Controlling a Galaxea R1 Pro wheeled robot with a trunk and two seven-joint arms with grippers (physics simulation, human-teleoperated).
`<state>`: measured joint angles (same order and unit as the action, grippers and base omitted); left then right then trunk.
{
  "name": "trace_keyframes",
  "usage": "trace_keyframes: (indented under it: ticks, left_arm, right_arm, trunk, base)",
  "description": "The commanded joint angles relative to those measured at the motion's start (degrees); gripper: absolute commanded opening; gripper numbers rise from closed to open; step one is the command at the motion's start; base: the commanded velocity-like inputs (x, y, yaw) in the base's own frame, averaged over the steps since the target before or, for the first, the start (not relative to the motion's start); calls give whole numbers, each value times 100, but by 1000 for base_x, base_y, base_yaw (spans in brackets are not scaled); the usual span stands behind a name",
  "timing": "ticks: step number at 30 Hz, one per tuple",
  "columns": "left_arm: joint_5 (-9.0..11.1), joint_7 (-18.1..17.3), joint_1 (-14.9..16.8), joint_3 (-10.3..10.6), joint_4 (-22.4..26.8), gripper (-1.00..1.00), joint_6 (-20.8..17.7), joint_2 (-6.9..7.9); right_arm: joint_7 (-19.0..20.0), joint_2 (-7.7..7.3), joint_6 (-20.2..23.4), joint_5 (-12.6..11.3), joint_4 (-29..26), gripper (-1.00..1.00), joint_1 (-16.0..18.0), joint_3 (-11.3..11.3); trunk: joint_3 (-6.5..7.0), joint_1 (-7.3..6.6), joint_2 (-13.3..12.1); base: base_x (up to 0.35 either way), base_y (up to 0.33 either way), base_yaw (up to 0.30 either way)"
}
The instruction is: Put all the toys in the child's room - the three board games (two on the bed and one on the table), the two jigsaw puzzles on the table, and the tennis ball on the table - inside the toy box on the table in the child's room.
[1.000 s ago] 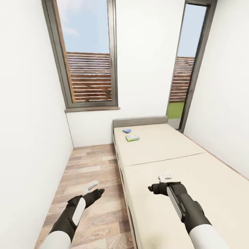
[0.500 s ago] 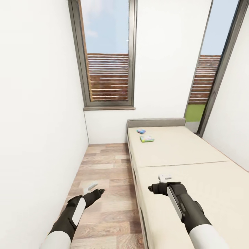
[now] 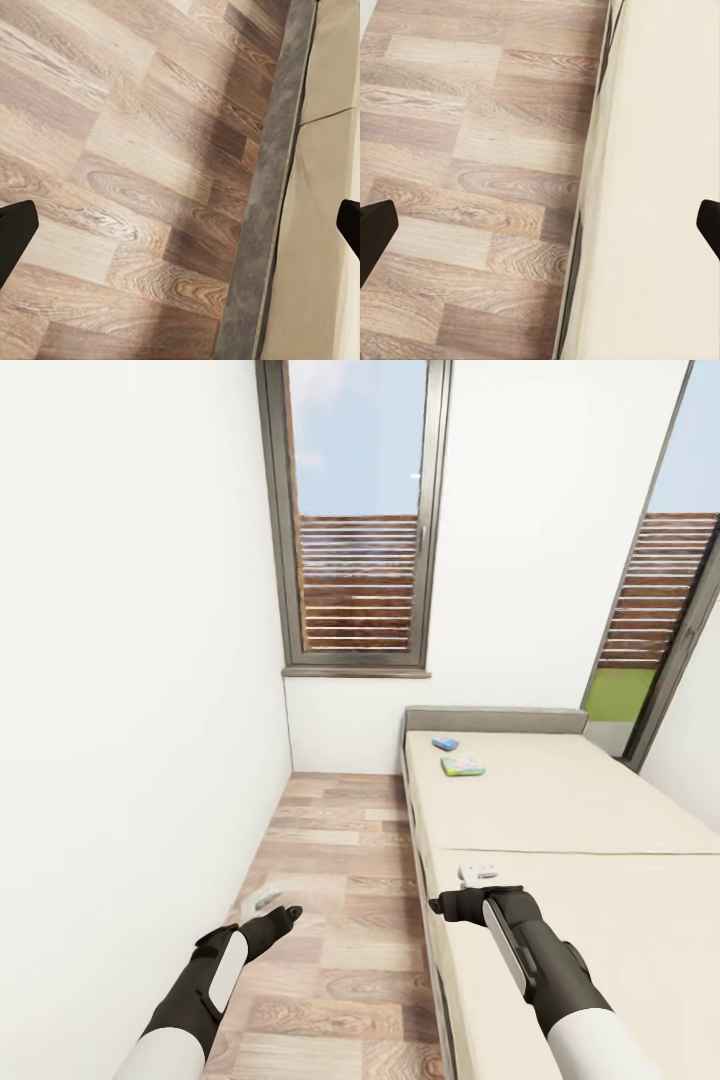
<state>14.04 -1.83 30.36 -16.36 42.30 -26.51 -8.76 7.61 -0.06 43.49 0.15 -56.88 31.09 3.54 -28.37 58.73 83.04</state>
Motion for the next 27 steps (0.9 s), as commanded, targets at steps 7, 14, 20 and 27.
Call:
trace_keyframes:
  ticks: [7,14,20,27]
  left_arm:
    - [20,-19,5,-33,7,100,-39,-7]
    - [20,-19,5,-33,7,100,-39,-4]
    - [20,-19,5,-33,7,100,-39,-7]
    - [20,-19,5,-33,7,100,-39,-9]
  right_arm:
    - [13,-4,28,3,-8,100,3,-2]
    - [13,-10,28,3,-8,100,3,-2]
    - [13,-5,28,3,-8,100,3,-3]
    - [13,-4,28,3,-8,100,3,-3]
  trunk:
    - [-6,0,4]
    - [-6,0,4]
    - [-6,0,4]
    - [-6,0,4]
  base:
    - [0,0,61]
    - [0,55,15]
    - [0,140,3]
    - [0,44,1]
